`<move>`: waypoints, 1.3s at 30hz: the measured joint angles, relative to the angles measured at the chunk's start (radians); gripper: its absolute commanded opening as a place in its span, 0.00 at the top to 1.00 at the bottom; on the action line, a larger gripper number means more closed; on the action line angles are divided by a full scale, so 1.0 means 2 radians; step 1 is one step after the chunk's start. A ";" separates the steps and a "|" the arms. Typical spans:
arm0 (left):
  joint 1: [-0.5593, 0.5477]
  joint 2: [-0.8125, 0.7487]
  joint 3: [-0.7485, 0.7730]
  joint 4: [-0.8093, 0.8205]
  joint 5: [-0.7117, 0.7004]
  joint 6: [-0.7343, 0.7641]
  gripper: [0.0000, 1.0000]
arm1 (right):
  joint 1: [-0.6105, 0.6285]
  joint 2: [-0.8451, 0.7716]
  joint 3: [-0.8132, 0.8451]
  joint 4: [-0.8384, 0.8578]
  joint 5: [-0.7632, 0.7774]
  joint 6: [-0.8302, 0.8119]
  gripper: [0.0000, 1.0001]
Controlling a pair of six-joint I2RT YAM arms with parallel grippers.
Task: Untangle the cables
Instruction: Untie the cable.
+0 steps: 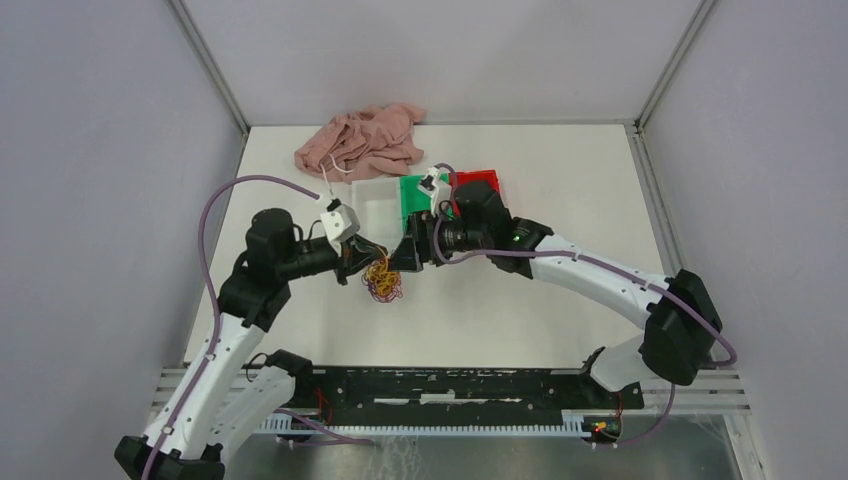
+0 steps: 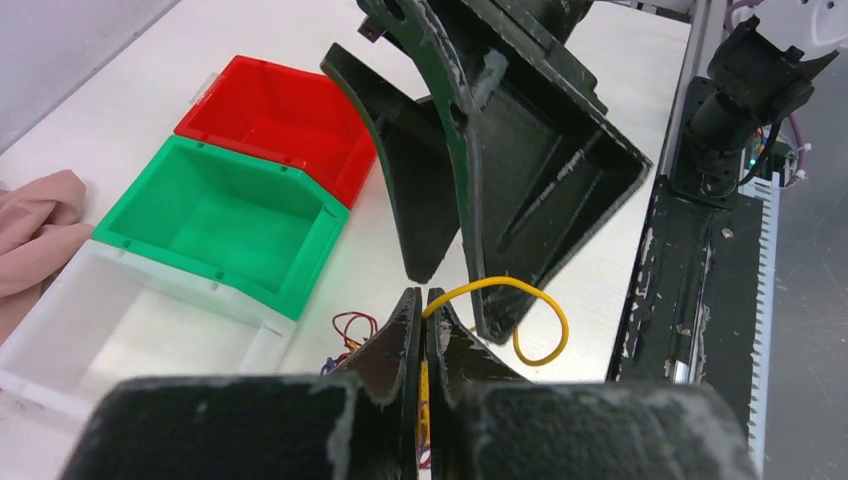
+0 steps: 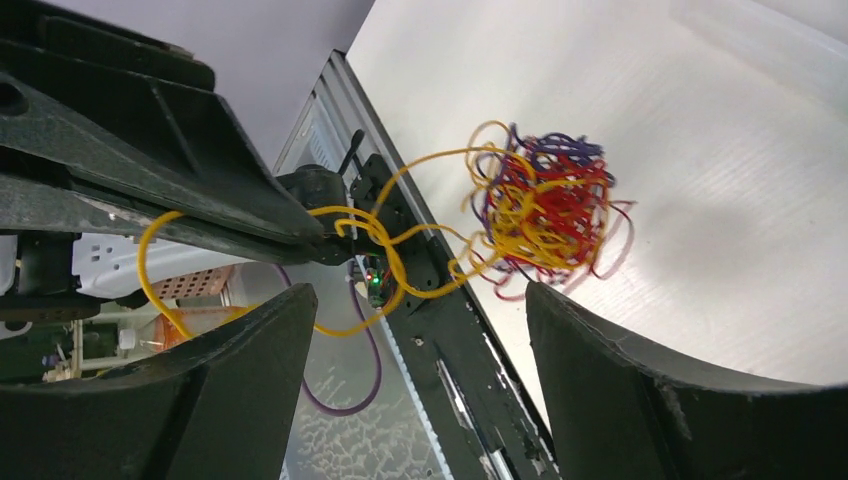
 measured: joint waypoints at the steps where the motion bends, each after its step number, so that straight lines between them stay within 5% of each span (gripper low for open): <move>1: -0.001 0.001 0.001 0.000 0.000 0.000 0.97 | 0.007 0.004 0.007 0.000 0.002 -0.005 0.15; 23: -0.009 0.023 0.064 0.003 0.009 -0.073 0.97 | 0.044 0.059 0.033 0.014 0.093 -0.008 0.23; 39: -0.010 0.021 0.163 -0.012 0.021 -0.122 0.97 | 0.042 0.051 -0.116 0.071 0.169 0.017 0.21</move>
